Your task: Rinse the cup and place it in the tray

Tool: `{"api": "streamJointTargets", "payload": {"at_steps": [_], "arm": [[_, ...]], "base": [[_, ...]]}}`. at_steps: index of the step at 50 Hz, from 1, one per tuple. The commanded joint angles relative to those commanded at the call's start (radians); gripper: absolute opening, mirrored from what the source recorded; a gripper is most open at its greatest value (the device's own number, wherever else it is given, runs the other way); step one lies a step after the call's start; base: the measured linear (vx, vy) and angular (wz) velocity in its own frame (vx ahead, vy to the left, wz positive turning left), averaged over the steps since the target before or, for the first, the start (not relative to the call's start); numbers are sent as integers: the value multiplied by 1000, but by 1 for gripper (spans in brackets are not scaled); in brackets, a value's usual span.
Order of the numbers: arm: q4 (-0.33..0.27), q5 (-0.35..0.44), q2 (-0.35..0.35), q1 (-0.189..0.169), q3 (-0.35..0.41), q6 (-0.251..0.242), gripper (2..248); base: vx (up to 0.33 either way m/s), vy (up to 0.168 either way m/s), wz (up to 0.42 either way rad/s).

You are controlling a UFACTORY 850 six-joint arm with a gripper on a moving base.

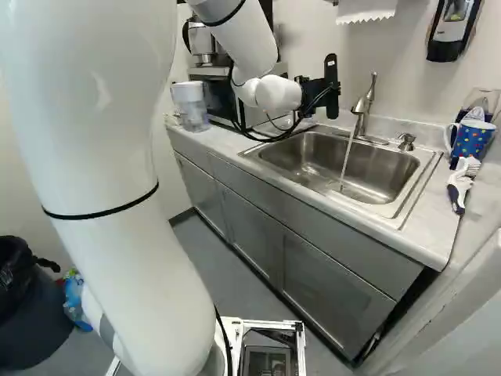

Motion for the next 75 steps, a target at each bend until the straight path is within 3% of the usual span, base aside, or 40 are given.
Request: {"api": "streamJointTargets", "payload": {"at_steps": [75], "arm": [[0, 0, 0, 0, 0, -788, 125]], "base": [[0, 0, 0]]}}
